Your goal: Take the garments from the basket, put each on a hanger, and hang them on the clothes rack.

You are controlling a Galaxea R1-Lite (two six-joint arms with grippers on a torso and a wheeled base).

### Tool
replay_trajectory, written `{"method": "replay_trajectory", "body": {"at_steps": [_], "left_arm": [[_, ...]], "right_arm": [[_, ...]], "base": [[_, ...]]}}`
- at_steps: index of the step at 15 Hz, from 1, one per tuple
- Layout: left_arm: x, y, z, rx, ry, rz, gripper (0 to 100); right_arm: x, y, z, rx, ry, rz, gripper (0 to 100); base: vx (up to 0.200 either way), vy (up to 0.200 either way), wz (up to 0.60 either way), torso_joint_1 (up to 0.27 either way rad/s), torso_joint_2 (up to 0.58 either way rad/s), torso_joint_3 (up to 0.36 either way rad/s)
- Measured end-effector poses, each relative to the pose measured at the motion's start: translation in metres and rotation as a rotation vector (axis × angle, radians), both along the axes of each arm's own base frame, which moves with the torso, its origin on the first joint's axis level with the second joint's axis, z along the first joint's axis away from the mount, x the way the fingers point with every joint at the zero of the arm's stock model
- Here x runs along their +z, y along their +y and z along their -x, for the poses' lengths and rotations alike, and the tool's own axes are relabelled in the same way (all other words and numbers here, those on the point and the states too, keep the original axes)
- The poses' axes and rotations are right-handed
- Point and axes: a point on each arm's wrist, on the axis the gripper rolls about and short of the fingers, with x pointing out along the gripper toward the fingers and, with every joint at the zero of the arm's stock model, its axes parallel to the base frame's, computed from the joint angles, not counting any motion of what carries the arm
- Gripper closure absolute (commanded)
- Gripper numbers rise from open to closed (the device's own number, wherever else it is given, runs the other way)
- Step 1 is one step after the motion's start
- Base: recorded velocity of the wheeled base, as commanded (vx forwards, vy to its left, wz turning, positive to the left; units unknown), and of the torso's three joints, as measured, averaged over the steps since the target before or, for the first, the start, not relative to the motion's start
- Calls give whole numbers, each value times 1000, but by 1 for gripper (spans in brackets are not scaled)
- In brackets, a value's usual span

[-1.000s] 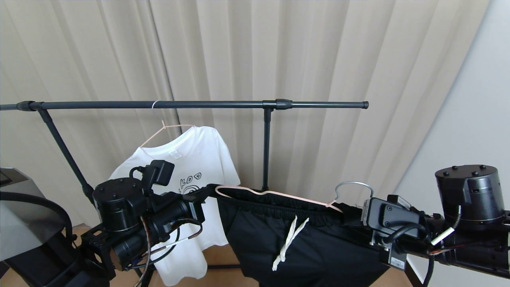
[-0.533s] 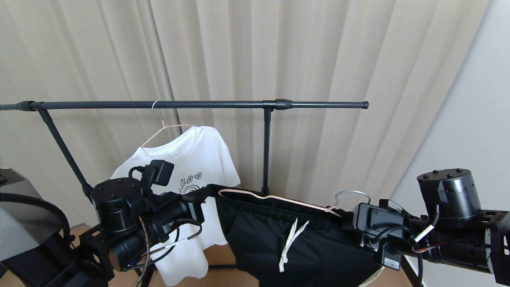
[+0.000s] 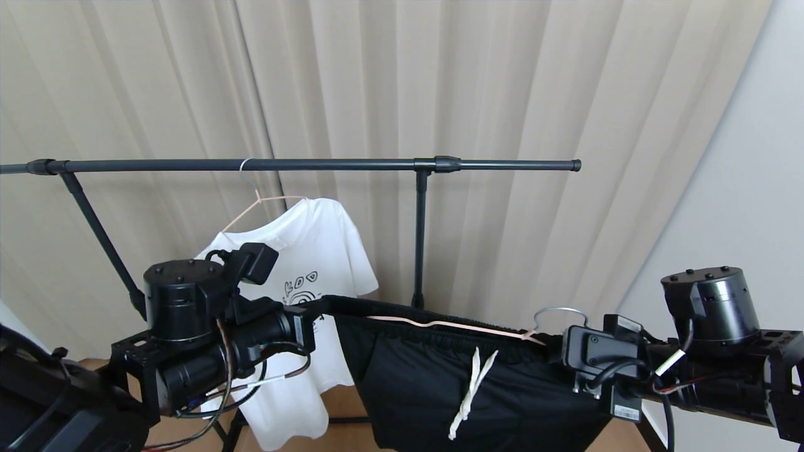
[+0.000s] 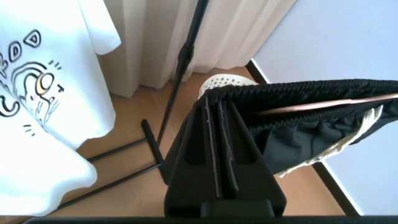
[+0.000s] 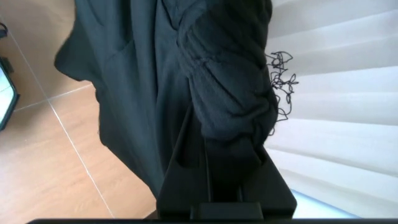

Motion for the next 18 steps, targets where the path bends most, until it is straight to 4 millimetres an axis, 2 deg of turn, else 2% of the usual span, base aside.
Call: {"method": "replay_trajectory", "body": {"at_steps": [3, 7, 9, 13, 18], "left_arm": [[21, -8, -3, -31, 43, -56, 100], [61, -30, -5, -91, 58, -109, 100], [74, -40, -2, -116, 54, -127, 100], [81, -58, 12, -184, 56, -174, 100], [81, -73, 22, -229, 51, -189, 100]], "right_arm": [[-3, -2, -2, -25, 1, 23, 100], [-12, -2, -10, -64, 16, 80, 100], [-17, -1, -15, -79, 28, 98, 100], [-18, 4, -24, -163, 55, 27, 100], [-4, 25, -18, -188, 58, -115, 100]], "base": [[0, 0, 0, 0, 0, 0], [0, 0, 0, 0, 0, 0], [0, 0, 0, 0, 0, 0], [0, 0, 0, 0, 0, 0], [0, 0, 0, 0, 0, 0]]}}
